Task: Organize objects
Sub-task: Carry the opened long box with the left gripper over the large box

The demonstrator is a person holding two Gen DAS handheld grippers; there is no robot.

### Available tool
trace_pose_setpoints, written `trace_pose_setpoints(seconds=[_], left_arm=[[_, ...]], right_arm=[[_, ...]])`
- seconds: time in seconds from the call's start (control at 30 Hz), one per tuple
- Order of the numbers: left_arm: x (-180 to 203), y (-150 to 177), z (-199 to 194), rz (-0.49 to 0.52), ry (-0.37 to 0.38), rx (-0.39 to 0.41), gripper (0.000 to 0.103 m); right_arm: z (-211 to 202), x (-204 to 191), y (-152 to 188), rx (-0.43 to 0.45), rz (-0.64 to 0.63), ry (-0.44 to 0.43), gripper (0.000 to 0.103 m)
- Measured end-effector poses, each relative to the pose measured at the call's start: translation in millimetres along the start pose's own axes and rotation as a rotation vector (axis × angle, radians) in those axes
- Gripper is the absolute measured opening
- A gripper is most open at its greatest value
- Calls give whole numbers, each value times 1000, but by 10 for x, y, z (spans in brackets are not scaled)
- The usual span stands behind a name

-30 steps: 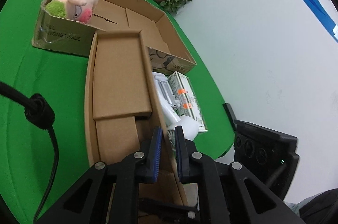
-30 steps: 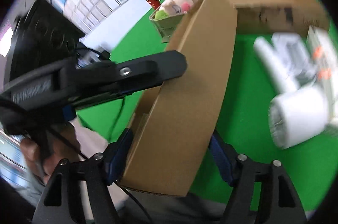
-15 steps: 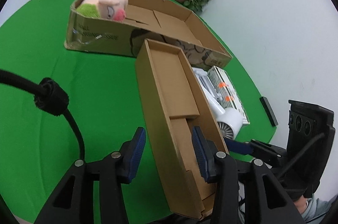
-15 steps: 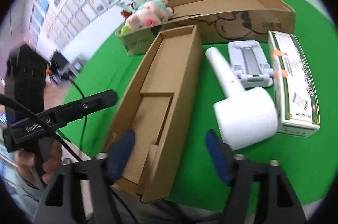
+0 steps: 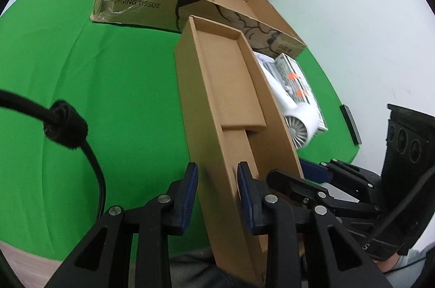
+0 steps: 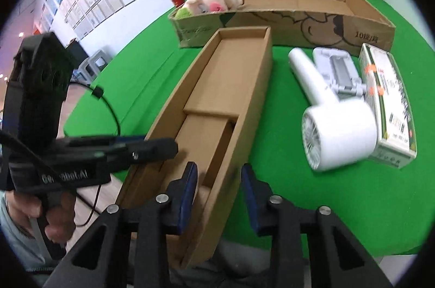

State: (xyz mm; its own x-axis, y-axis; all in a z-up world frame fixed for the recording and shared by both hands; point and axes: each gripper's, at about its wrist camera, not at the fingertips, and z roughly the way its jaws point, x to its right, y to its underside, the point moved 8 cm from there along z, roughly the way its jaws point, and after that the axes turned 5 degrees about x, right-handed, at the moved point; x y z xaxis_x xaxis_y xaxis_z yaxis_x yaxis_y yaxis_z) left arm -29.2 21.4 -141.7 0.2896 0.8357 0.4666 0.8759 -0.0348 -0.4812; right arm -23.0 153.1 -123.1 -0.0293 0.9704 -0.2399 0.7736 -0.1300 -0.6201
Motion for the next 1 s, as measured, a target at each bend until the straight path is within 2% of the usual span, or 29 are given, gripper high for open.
trace_pose_setpoints(seconds=[0.13,0.27,0.53,0.8,1.0], left_arm=[[-15,-75,96,3,-14,-7,27],[6,-73,145,13,-21,-17,25],[13,-85,128,4,-92,-13,21],[37,-239,-78,41,-170,51,19],[184,-408,-205,85,-185,104,19]], right_arm=[[98,61,-74,1,-21,69,32],[122,38,-49,-9,-21,55,22],[160,-55,-106,-23,-80,76,19],[125,-135,-305,46,-110,56,18],[-8,-96,-441,124,-92,63,17]])
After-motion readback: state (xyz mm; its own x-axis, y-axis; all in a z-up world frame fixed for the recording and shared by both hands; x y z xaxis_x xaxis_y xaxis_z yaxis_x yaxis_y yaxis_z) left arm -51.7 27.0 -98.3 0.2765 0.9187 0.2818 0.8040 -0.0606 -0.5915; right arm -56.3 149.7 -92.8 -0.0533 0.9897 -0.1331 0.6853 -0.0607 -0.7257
